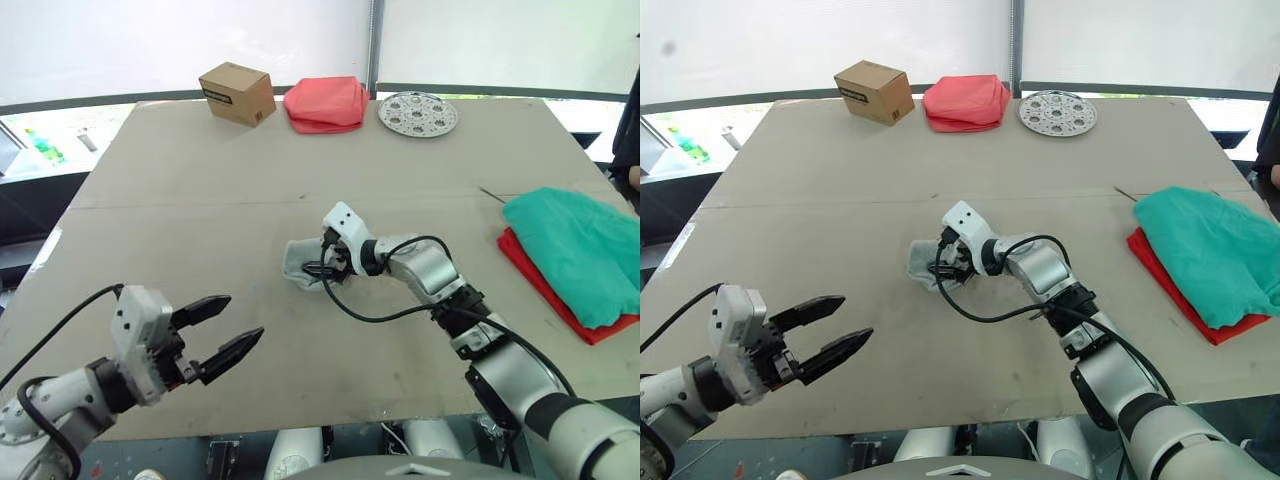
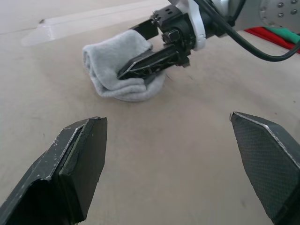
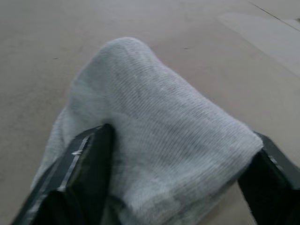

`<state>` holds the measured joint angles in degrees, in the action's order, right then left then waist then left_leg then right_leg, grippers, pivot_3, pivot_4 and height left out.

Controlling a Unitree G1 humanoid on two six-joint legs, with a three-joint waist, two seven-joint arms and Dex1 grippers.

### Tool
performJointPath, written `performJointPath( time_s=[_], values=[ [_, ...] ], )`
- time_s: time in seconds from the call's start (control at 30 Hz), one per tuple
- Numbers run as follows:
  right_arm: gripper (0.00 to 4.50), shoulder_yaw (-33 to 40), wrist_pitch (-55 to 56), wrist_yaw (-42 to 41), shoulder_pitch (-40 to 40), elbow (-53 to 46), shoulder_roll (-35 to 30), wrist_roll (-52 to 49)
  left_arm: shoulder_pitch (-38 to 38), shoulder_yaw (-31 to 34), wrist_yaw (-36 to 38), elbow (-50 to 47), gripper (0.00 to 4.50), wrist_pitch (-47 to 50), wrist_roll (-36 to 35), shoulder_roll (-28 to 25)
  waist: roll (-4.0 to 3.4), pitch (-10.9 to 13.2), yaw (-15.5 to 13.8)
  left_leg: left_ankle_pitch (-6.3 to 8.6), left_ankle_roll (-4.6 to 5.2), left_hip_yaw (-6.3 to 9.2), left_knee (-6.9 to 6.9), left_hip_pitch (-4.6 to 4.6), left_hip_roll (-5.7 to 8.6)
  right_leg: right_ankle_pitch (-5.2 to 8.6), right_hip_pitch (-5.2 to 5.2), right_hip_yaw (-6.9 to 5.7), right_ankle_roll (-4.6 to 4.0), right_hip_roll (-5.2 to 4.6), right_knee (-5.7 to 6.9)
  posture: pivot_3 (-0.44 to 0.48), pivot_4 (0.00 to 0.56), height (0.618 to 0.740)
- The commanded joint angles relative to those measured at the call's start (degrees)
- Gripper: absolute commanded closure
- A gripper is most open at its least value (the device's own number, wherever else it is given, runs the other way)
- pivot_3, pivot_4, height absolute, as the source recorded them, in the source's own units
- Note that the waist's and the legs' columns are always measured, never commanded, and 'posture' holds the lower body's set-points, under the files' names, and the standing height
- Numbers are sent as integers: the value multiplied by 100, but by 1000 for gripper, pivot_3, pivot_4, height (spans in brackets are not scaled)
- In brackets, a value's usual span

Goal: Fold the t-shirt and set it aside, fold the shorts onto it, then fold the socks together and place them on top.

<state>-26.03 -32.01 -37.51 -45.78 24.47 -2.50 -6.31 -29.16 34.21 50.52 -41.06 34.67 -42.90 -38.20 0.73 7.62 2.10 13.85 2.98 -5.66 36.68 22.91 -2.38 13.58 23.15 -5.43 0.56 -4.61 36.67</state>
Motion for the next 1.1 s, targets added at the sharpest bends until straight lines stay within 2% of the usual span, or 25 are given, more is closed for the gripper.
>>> performJointPath(
  time_s=[0.03, 0.07, 0.2, 0.4, 0.47, 0.53, 0.57, 0.63, 0.73, 0.87, 1.0, 1.07, 1.1],
  values=[
    [2754, -119, 0, -69, 308, -205, -177, 259, 126, -6, 79, -78, 0, -181, -76, -130, -1, 0, -7, 0, -1, 0, 0, 0, 0, 0, 0, 0, 0, -1, -1, 0, 150, 740],
    [2920, -63, -24, -36, 416, -384, -248, 265, 173, -88, 92, -79, 0, -192, -78, -150, -1, 0, -11, 0, -1, 0, 0, 0, 0, 0, 0, 0, 0, -3, -1, 0, 150, 740],
    [4364, 653, -545, 49, 977, -1727, -567, -194, 722, -675, 204, 111, 0, -190, -92, -270, -4, 3, -104, 1, -2, -1, -3, 3, 8, 0, 0, -2, 0, -14, -6, 0, 150, 740],
    [4470, 2671, -2210, 589, 2192, -4450, -1188, -1247, 2083, -2187, 105, 249, 0, -63, 49, -164, -13, 10, -292, 0, -1, 0, -4, 25, 14, -1, 1, -16, 1, -28, -27, 0, 150, 740],
    [4470, 3659, -2897, 1274, 2382, -5321, -1125, -1325, 2817, -2620, 137, 613, 0, -32, 12, 22, -23, 16, -279, -1, -1, 0, -5, 34, 15, -2, 2, -17, 3, -26, -38, 0, 150, 740],
    [4470, 4484, -3405, 1683, 2527, -5856, -1147, -1385, 3237, -3050, 36, 706, 0, -39, 112, 254, -23, 15, -264, -2, 0, 1, -7, 42, 14, -4, 6, -20, 7, -19, -36, 0, 150, 740],
    [4470, 5122, -3655, 2168, 2343, -6046, -925, -1261, 3482, -3224, 41, 845, 0, -55, 130, 398, -23, 15, -255, -2, 1, 1, -8, 43, 10, -12, 9, -17, 20, -6, -37, 0, 150, 740],
    [4470, 6558, -4196, 2870, 1786, -6214, -562, -1253, 3887, -3578, 6, 1057, 0, -85, 202, 684, -25, 16, -254, -19, 21, 0, -14, 40, 6, -14, 9, -13, 24, 11, -37, 0, 150, 740],
    [4470, 7768, -4849, 3246, 1174, -6117, -859, -1086, 4282, -3915, 59, 1327, 0, -125, 275, 977, -31, 19, -283, -33, 2, 4, -15, 49, 5, -14, 18, -12, 25, 50, -35, 0, 150, 740],
    [4470, 8089, -5151, 3258, 1244, -5471, -1799, -895, 4577, -4117, 244, 1489, 0, -101, 208, 1104, -32, 19, -267, -24, 19, 3, -15, 61, 7, -13, 27, -6, 23, 55, -37, 0, 150, 740],
    [4470, 8290, -5249, 3100, 1446, -4437, -2340, -886, 4823, -4191, 394, 1632, 0, -237, 264, 1147, -31, 18, -243, -23, 24, -5, -14, 57, 10, -13, 27, 5, 24, 59, -36, 0, 150, 740],
    [4470, 8671, -5195, 3052, 1353, -3863, -2431, -957, 4968, -4223, 433, 1709, 0, -365, 351, 1196, -32, 18, -248, -23, 27, -5, -13, 56, 10, -12, 27, 6, 26, 59, -34, 0, 150, 740],
    [3489, 8804, -5231, 2982, 1317, -3666, -2490, -1028, 5045, -4220, 418, 1776, 0, -389, 375, 1237, -32, 18, -249, -23, 28, -5, -11, 56, 11, -9, 26, 6, 32, 60, -34, 0, 150, 740]
  ],
)
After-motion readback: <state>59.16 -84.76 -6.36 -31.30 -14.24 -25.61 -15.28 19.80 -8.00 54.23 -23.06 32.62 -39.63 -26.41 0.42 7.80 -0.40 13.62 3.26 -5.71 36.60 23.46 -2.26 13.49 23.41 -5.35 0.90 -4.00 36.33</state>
